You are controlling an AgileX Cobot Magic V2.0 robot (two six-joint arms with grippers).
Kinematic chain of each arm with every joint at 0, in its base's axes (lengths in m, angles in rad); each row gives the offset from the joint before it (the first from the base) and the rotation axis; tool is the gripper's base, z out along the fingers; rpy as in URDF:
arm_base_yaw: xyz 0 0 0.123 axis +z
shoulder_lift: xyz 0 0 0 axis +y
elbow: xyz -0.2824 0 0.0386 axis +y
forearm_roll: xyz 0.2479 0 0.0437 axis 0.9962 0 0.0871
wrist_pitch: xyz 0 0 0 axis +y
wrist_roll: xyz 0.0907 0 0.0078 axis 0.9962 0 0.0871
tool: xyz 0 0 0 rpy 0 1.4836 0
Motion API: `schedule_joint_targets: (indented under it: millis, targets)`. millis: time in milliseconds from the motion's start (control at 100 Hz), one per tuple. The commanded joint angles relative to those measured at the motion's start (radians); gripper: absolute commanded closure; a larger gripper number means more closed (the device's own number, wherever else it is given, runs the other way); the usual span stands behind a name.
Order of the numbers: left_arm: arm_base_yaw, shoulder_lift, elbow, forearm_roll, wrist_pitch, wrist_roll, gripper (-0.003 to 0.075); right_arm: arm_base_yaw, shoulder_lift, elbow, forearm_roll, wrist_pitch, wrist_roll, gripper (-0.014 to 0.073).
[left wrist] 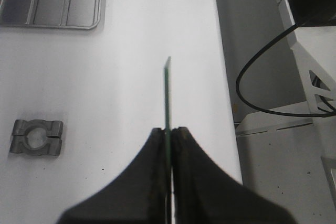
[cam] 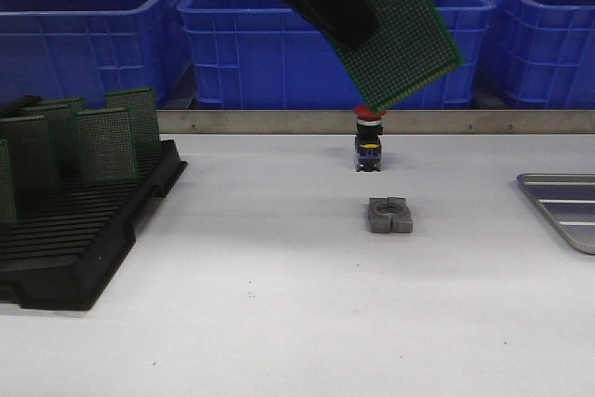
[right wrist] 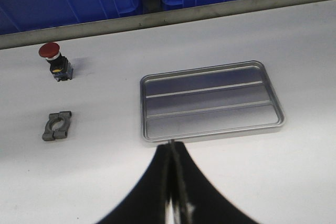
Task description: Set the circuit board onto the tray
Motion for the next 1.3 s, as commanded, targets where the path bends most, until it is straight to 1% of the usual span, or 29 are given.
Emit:
schedule_joint_targets:
  millis: [0, 50, 70, 120, 190, 260, 330, 400, 470, 560, 590, 640, 660, 710, 800, 900, 950, 1000, 1160, 1290]
  targets:
    - [-0.008, -0.047, -0.033, -0.067, 0.049, -0.011, 0.0738, 0.005, 0.016, -0.035, -0.003, -0.047, -0.002, 0.0492]
    - [-0.008, -0.047, -0.033, -0.067, 0.049, -0.011, 0.0739, 0.005, 0.016, -0.035, -0.003, -0.046, -0.002, 0.0390]
    - [-0.008, -0.047, -0.033, -0.067, 0.049, -0.011, 0.0738, 0.005, 0.016, -0.035, -0.003, -0.046, -0.002, 0.0364]
    - [-0.008, -0.047, -0.033, -0.067, 0.049, -0.011, 0.0739, 0.005, 0.016, -0.035, -0.002, -0.046, -0.002, 0.0268]
    - [-0.008, -0.047, -0.033, -0.067, 0.049, -0.011, 0.0739, 0.005, 0.016, -0.035, 0.014, -0.048, -0.002, 0.0181]
    - [-0.008, -0.047, -0.033, -0.067, 0.049, -0.011, 0.0738, 0.005, 0.016, -0.035, 0.040, -0.061, -0.002, 0.0135]
    - [-0.008, -0.047, -0.033, -0.067, 0.049, -0.011, 0.0739, 0.005, 0.018, -0.035, 0.088, -0.084, -0.007, 0.0127]
    - [-0.008, -0.047, -0.033, -0.067, 0.049, -0.011, 0.0739, 0.008, 0.030, -0.036, 0.143, -0.112, -0.059, 0.0126]
    - [-0.008, -0.047, -0.033, -0.067, 0.049, -0.011, 0.0739, 0.014, 0.062, -0.042, 0.223, -0.129, -0.158, 0.0126]
    - [-0.008, -0.047, -0.033, -0.067, 0.049, -0.011, 0.0739, 0.024, 0.134, -0.059, 0.344, -0.120, -0.339, 0.0126]
    - [-0.008, -0.047, -0.033, -0.067, 0.049, -0.011, 0.0739, 0.028, 0.159, -0.068, 0.404, -0.112, -0.405, 0.0126]
    - [-0.008, -0.047, -0.033, -0.067, 0.049, -0.011, 0.0739, 0.035, 0.197, -0.082, 0.495, -0.092, -0.546, 0.0126]
    - [-0.008, -0.047, -0.033, -0.067, 0.049, -0.011, 0.0738, 0.038, 0.217, -0.089, 0.536, -0.086, -0.583, 0.0126]
    - [-0.008, -0.047, -0.033, -0.067, 0.049, -0.011, 0.0738, 0.042, 0.264, -0.106, 0.623, -0.057, -0.736, 0.0126]
    - [-0.008, -0.047, -0.033, -0.067, 0.049, -0.011, 0.0738, 0.042, 0.348, -0.136, 0.762, -0.008, -0.953, 0.0126]
    - [-0.008, -0.047, -0.033, -0.067, 0.049, -0.011, 0.0739, 0.042, 0.443, -0.158, 0.860, 0.041, -1.206, 0.0126]
    - [-0.008, -0.047, -0.033, -0.067, 0.049, -0.011, 0.0739, 0.042, 0.483, -0.167, 0.894, 0.058, -1.301, 0.0126]
    - [-0.008, -0.047, -0.033, -0.067, 0.049, -0.011, 0.0738, 0.042, 0.520, -0.176, 0.927, 0.073, -1.368, 0.0126]
    - [-0.008, -0.047, -0.033, -0.067, 0.049, -0.011, 0.0738, 0.042, 0.638, -0.206, 1.008, 0.131, -1.522, 0.0126]
    - [-0.008, -0.047, -0.033, -0.067, 0.049, -0.011, 0.0738, 0.042, 0.720, -0.228, 1.061, 0.158, -1.606, 0.0126]
